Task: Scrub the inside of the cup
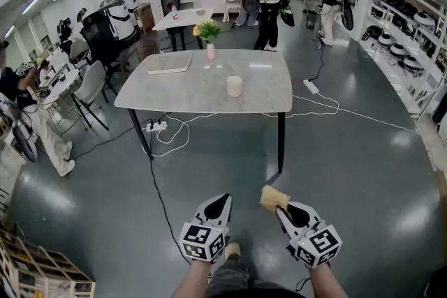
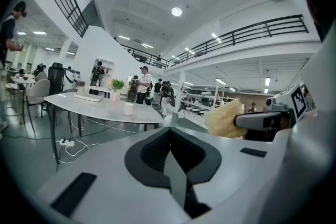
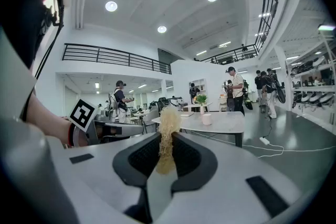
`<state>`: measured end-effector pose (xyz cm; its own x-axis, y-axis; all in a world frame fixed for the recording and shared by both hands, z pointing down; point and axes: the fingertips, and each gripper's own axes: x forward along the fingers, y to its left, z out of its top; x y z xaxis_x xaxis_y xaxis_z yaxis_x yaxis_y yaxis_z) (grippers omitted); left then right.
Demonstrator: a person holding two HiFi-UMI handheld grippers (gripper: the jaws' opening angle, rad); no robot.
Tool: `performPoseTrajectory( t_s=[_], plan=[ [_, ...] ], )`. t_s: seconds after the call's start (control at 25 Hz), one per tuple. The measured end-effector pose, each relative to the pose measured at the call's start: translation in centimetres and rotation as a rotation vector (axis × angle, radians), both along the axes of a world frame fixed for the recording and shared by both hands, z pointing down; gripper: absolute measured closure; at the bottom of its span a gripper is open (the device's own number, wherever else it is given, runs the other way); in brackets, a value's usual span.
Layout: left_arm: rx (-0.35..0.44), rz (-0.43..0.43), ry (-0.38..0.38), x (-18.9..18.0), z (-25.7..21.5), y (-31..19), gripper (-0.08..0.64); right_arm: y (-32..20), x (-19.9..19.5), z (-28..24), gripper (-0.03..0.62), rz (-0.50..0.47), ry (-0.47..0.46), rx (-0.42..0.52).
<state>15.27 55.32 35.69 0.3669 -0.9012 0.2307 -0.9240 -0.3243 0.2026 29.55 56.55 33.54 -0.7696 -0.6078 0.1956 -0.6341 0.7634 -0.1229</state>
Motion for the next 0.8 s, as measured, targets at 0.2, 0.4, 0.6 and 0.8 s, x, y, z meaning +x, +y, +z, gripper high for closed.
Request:
performPoseTrajectory(
  t_s=[0.2, 0.4, 0.6, 0.8],
  plan=[
    [-0.003, 0.006, -0.002, -1.9, -0.1, -3.5, 0.548, -3.6, -2.0, -0.1, 0.532, 0.020, -0.012, -0.012],
    [-0.010, 0.028, 0.001, -3.9, 0.2, -7.3, 0.548, -7.4, -4.4, 0.3, 0.532, 0.040, -0.005, -0.020],
    [-0.028, 0.045, 0.010, -5.4, 1.0, -10.2, 0.548, -10.0, -6.2, 1.3, 0.532, 0.048, 0.017, -0.040],
    [-0.032, 0.041, 0.006, -8.2, 2.2, -12.8, 0.548, -12.9, -8.4, 2.7, 0.532, 0.053, -0.005, -0.057]
  ],
)
